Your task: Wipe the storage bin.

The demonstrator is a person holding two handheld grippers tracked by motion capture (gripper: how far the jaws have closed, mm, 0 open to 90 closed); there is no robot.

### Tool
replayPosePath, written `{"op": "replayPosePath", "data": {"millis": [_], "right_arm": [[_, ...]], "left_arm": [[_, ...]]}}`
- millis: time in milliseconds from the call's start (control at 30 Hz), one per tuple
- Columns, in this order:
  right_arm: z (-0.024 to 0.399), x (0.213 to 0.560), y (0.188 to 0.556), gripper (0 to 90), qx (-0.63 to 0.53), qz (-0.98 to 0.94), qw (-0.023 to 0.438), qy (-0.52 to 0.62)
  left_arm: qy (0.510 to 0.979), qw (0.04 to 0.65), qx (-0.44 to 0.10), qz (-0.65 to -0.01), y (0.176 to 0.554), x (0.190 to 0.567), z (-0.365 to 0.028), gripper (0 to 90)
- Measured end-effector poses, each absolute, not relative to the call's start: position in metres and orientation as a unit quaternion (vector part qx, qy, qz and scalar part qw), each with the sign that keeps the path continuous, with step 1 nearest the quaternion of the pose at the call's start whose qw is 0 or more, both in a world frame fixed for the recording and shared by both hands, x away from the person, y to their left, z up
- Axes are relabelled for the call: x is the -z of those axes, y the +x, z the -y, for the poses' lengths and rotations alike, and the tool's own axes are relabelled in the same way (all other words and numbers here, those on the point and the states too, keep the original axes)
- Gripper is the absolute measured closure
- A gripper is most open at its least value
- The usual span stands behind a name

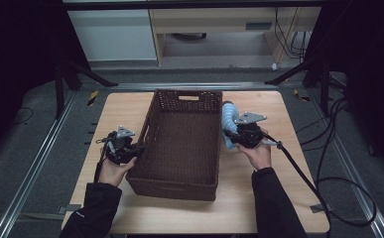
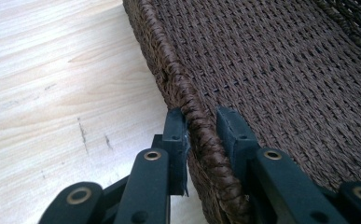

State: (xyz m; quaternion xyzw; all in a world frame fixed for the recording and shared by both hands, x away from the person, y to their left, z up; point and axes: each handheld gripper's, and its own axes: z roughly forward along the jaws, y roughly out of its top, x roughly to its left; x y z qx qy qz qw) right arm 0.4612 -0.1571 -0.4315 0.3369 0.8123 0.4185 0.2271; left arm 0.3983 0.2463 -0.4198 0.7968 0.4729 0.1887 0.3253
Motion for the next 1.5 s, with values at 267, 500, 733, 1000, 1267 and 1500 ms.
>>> {"op": "replayPosePath", "data": {"millis": [267, 500, 733, 1000, 1267, 1500], "right_arm": [[0.157, 0.446, 0.462, 68.0, -0.407, -0.817, 0.220, 0.344], [0.158, 0.478, 0.463, 67.9, -0.374, -0.833, 0.192, 0.360], [0.158, 0.472, 0.461, 67.8, -0.388, -0.829, 0.183, 0.358], [0.159, 0.434, 0.446, 67.8, -0.418, -0.822, 0.209, 0.326], [0.161, 0.470, 0.440, 67.7, -0.387, -0.838, 0.174, 0.341], [0.158, 0.483, 0.439, 67.5, -0.377, -0.843, 0.162, 0.348]], "left_arm": [[0.797, 0.327, -0.189, -0.471, 0.406, 0.420, -0.246, 73.7], [0.797, 0.327, -0.189, -0.472, 0.409, 0.420, -0.245, 73.7], [0.797, 0.327, -0.188, -0.471, 0.410, 0.420, -0.245, 73.4], [0.797, 0.326, -0.187, -0.472, 0.410, 0.419, -0.246, 69.4], [0.798, 0.327, -0.190, -0.469, 0.406, 0.413, -0.248, 57.4], [0.808, 0.321, -0.192, -0.456, 0.386, 0.411, -0.250, 57.7]]}}
